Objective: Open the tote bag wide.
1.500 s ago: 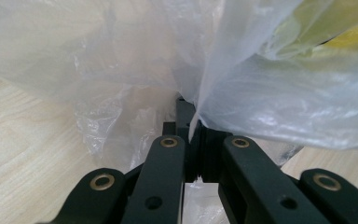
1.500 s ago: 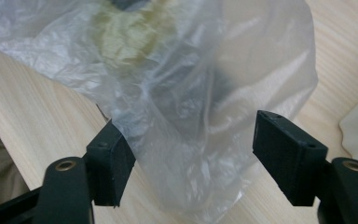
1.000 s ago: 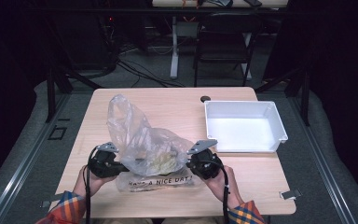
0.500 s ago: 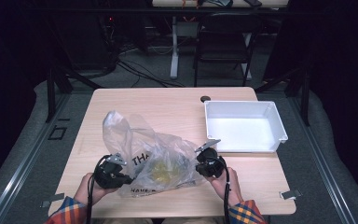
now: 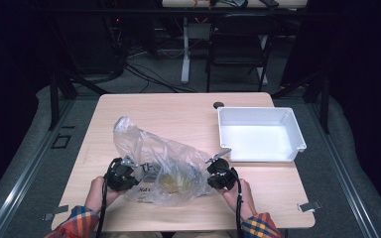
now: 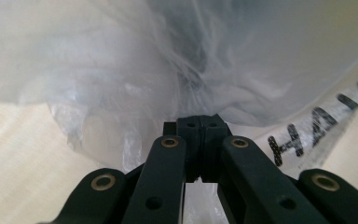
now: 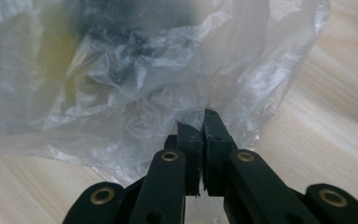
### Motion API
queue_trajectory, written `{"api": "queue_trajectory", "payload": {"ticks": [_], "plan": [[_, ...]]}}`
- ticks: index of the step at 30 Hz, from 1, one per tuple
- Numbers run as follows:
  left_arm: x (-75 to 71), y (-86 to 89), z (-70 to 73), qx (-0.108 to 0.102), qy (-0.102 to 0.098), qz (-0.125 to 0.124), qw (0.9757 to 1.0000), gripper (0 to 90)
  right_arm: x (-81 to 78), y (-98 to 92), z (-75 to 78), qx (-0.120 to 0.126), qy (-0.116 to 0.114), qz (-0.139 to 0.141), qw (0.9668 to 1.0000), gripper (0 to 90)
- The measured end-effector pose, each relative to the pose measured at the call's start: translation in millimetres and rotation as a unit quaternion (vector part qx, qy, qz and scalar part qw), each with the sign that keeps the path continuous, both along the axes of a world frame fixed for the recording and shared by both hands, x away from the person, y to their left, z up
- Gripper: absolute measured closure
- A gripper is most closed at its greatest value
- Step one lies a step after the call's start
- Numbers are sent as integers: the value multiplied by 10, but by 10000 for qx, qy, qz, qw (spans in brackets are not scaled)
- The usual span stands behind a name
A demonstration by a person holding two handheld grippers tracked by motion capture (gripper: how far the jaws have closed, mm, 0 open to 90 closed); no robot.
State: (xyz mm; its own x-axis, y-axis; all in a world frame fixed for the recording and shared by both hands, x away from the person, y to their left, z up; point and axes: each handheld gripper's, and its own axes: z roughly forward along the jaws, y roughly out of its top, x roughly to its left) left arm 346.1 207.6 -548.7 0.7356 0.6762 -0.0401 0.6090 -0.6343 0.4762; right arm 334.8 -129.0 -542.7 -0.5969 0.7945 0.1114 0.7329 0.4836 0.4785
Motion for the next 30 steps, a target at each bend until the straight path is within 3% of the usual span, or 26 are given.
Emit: {"api": "queue_trajectory", "payload": {"ticks": [4, 8, 10, 11, 12, 14, 18, 19, 23, 24, 27, 30], "plan": [[118, 5, -33, -69, -68, 212, 9997, 900, -14, 10, 6, -33, 73, 49, 10000, 879], [213, -11, -44, -74, -117, 259, 9996, 900, -32, 43, -19, 132, 22, -49, 9999, 868], [210, -27, -51, -49, -64, 250, 9997, 900, -34, 43, -17, 37, -24, -33, 10000, 839], [202, -31, -50, -12, -95, 229, 9997, 900, -35, 32, -5, 59, -15, 24, 10000, 798], [197, -32, -45, -3, -82, 217, 9997, 900, -33, 10, 46, -152, 38, 151, 9998, 716], [190, -25, -38, -12, -79, 205, 9998, 900, -66, -12, 99, -4, -52, 170, 9998, 564], [183, -24, -44, -21, -44, 208, 9998, 900, -151, -90, 315, -109, -57, 582, 9982, 361], [184, -20, -44, -19, -28, 208, 9998, 900, -187, -93, 356, 0, -107, 581, 9983, 336], [193, 0, -45, -30, 2, 231, 9997, 898, -273, -93, 536, 60, -334, 750, 9966, 247], [196, 1, -48, -30, 14, 229, 9997, 897, -283, -73, 575, 145, -511, 780, 9955, 236], [204, 3, -58, -49, 72, 221, 9997, 894, -263, 44, 596, 373, -835, 859, 9921, 233], [203, 10, -52, -34, 87, 216, 9997, 882, -186, 195, 557, 329, -987, 950, 9900, 317]]}}
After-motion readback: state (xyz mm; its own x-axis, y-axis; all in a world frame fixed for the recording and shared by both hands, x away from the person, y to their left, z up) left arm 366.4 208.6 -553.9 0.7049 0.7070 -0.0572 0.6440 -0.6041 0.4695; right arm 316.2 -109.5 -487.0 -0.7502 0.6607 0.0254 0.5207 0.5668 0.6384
